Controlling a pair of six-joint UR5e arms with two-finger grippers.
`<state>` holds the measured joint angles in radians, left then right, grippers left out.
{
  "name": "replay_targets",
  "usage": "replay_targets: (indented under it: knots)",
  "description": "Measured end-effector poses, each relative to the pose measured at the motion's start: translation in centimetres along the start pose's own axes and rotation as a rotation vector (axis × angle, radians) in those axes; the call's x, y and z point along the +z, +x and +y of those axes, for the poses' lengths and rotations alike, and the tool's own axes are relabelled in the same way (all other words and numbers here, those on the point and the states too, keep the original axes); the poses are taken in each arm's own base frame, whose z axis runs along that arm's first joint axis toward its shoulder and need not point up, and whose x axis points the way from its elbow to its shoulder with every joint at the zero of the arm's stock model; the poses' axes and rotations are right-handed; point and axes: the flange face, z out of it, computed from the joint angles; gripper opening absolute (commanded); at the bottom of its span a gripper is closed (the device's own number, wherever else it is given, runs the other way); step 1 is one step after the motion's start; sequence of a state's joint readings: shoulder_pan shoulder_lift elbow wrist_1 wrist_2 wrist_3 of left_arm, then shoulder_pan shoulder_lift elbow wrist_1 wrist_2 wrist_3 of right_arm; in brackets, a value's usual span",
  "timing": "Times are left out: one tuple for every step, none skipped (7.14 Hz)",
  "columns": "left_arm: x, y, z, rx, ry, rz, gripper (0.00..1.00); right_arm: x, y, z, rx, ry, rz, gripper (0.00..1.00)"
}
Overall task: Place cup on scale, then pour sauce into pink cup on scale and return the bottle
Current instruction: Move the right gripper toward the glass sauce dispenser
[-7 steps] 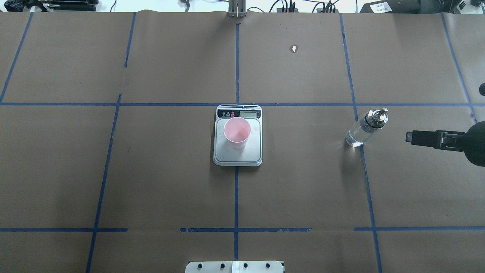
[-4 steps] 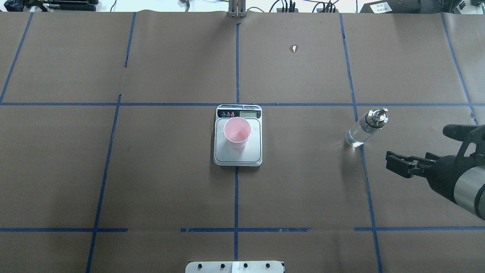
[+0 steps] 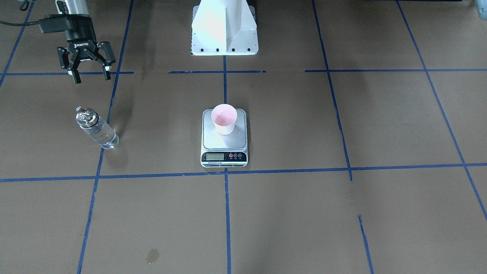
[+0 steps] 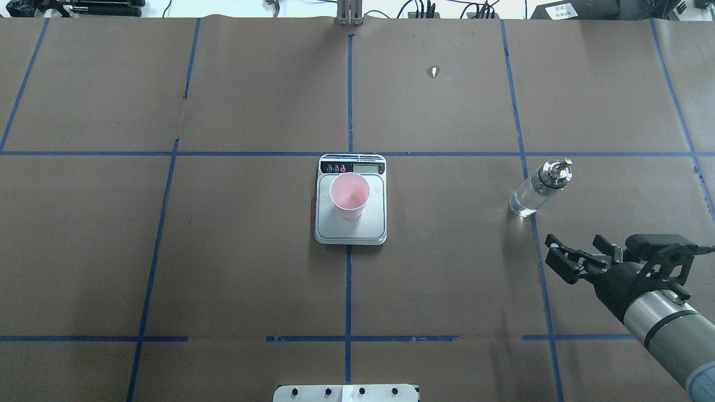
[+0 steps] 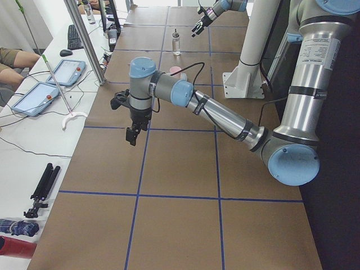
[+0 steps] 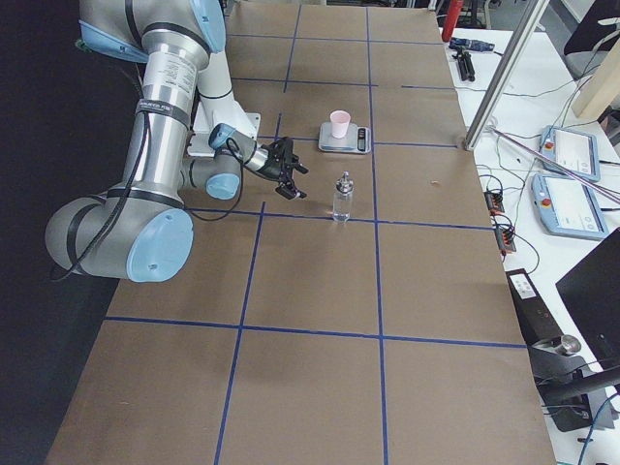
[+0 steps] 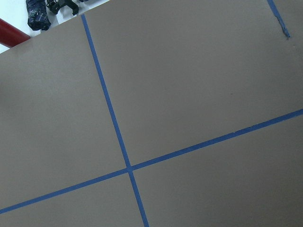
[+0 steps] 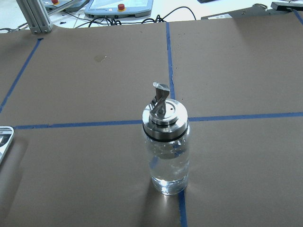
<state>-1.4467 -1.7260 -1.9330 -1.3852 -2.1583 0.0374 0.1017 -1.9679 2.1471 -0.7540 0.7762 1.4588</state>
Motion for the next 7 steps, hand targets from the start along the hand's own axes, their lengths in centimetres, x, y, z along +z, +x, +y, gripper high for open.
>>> replay_targets:
  knots:
    - [-0.1,0.0,0.0,0.001,0.002,0.0,1.0,0.5,0.7,0.8,-0.023,0.044,-0.012,1.0]
    - [-0.1,0.0,0.0,0.001,0.002,0.0,1.0,1.1,0.6,1.7,-0.063,0.064,-0.02,1.0]
    - [0.0,0.0,0.1,0.0,0.001,0.0,1.0,2.0,0.3,2.6,-0.1,0.081,-0.023,1.0]
    - [0.0,0.0,0.1,0.0,-0.001,0.0,1.0,2.9,0.1,3.5,-0.138,0.1,-0.017,1.0]
    - [0.1,-0.1,0.2,-0.001,-0.002,0.0,1.0,3.4,0.0,3.9,-0.17,0.114,-0.012,1.0]
    - [0.1,-0.1,0.2,-0.002,-0.003,0.0,1.0,3.7,0.0,4.1,-0.187,0.128,-0.007,1.0]
    - [0.2,-0.2,0.3,-0.003,-0.004,-0.001,1.0,3.9,0.1,4.2,-0.195,0.143,-0.001,1.0]
